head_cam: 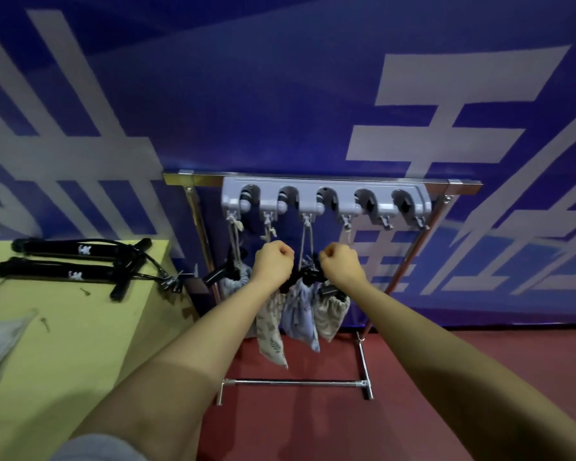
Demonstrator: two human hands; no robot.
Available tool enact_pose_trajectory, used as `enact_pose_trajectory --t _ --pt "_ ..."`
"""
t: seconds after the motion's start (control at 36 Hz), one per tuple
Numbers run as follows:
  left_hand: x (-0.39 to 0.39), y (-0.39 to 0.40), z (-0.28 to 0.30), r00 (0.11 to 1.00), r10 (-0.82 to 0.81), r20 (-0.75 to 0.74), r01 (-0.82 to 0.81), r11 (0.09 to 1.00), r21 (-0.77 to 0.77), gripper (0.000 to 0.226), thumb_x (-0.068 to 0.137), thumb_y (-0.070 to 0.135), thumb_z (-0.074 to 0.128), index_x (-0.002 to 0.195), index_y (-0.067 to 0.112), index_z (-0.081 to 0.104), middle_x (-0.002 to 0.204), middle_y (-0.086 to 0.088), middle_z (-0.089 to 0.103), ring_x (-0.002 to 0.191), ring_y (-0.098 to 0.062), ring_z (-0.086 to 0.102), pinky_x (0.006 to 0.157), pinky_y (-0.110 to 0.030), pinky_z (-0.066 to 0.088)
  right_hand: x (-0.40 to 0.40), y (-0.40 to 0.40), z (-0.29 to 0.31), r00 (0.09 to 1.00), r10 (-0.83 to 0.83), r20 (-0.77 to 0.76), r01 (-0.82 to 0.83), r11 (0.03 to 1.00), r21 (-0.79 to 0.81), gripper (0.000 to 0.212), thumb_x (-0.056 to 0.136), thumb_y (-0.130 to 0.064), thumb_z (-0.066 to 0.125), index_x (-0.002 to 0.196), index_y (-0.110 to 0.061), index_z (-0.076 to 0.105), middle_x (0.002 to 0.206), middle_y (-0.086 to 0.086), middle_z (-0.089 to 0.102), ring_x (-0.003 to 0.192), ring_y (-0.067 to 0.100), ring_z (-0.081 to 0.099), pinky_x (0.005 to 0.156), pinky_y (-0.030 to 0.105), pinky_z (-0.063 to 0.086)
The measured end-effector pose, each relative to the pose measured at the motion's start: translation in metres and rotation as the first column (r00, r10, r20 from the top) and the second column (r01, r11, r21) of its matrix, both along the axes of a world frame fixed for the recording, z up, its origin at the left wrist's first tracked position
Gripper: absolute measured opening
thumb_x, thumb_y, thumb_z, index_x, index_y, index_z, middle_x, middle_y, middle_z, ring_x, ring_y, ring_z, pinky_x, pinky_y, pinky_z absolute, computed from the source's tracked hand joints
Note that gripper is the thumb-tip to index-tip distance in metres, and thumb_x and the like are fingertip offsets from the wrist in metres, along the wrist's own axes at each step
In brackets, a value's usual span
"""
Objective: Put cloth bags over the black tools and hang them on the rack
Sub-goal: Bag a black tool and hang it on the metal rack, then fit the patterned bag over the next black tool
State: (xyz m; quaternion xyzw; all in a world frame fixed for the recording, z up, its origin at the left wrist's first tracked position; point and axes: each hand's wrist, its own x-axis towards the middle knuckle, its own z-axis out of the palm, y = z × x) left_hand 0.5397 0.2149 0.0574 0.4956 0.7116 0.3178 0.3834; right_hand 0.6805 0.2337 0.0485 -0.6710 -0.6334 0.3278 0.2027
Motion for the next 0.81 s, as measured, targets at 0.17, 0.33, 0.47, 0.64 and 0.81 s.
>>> enact_pose_trajectory --t 0.17,0.33,0.47,0.64,0.81 --pt "-0.077 -0.033 -0.003 0.999 0.027 -0.025 -0.026 0.999 0.021 0.022 0.091 0.011 0.047 0.079 0.018 0.064 0.091 -0.011 0.072 0.085 -0.029 0.069 0.079 -0.042 0.057 -0.07 -0.034 0.001 0.998 0.024 -0.058 -0.023 1.0 0.008 0.026 0.096 -0.016 0.047 0.071 -0.011 0.049 0.077 0.025 0.06 0.069 0.032 0.054 0.065 0.044 0.047" --pt "-0.169 -0.065 -0.022 0.996 0.093 -0.02 -0.092 0.996 0.003 0.03 0.087 0.007 0.047 0.062 0.019 0.058 0.083 -0.022 0.07 0.079 -0.036 0.068 0.076 -0.049 0.054 -0.156 -0.06 -0.001 0.992 0.089 -0.088 -0.09 0.996 -0.005 0.028 0.095 -0.016 0.047 0.066 -0.014 0.049 0.072 0.014 0.059 0.073 0.032 0.06 0.072 0.043 0.05" --pt "-0.233 -0.097 -0.017 0.988 0.153 0.027 -0.153 0.988 0.009 0.022 0.09 0.003 0.048 0.076 0.004 0.066 0.095 -0.028 0.068 0.081 -0.038 0.066 0.077 -0.042 0.053 -0.229 -0.074 -0.005 0.983 0.146 -0.115 -0.148 0.989 -0.008 0.025 0.093 -0.017 0.049 0.07 -0.011 0.055 0.08 0.02 0.068 0.08 0.037 0.066 0.077 0.047 0.055" --pt "-0.308 -0.123 -0.01 0.963 0.271 0.018 -0.271 0.963 0.001 0.02 0.09 0.011 0.047 0.082 0.007 0.066 0.094 -0.022 0.07 0.086 -0.034 0.066 0.072 -0.038 0.051 -0.311 -0.083 0.004 0.954 0.28 -0.106 -0.283 0.959 -0.011 0.02 0.091 -0.014 0.048 0.077 -0.008 0.061 0.078 0.014 0.065 0.077 0.03 0.064 0.074 0.037 0.052" --pt "-0.375 -0.143 -0.012 0.911 0.412 -0.028 -0.412 0.911 -0.002 0.022 0.09 0.01 0.045 0.089 0.007 0.067 0.099 -0.015 0.068 0.093 -0.035 0.064 0.08 -0.035 0.051 -0.384 -0.078 0.0 0.859 0.508 -0.064 -0.51 0.859 -0.03 0.018 0.095 -0.013 0.045 0.083 -0.01 0.058 0.074 0.007 0.062 0.066 0.021 0.059 0.068 0.039 0.053"
